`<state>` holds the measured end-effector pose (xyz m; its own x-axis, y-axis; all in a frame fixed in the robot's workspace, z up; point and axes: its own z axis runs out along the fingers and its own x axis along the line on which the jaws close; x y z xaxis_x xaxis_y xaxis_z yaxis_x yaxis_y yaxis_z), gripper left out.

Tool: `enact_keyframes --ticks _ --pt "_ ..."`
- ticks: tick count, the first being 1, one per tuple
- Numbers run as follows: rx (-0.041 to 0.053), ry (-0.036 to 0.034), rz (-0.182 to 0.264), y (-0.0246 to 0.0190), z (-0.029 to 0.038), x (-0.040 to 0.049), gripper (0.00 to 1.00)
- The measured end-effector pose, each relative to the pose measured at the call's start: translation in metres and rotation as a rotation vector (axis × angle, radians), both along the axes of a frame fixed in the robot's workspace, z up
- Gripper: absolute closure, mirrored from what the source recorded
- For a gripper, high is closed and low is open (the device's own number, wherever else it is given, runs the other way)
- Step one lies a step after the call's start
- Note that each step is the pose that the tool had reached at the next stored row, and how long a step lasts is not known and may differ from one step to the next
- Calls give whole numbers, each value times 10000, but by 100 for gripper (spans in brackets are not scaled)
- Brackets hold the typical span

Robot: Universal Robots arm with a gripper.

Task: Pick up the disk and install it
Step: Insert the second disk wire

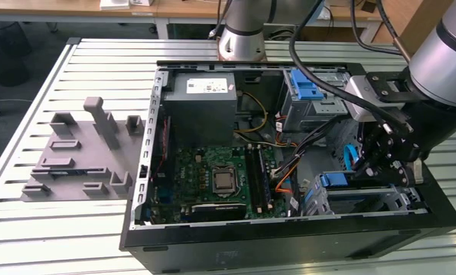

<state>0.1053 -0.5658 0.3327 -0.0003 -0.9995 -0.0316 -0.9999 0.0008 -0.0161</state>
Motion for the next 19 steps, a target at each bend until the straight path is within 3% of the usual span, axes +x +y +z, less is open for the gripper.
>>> enact_keyframes --ticks 13,15,16,19 --pt "-1 0 0 -3 -14 0 84" --pt "1 0 0 -3 -15 0 83" --pt "6 0 0 -3 -15 0 76" --pt "28 0 0 -3 -11 0 76"
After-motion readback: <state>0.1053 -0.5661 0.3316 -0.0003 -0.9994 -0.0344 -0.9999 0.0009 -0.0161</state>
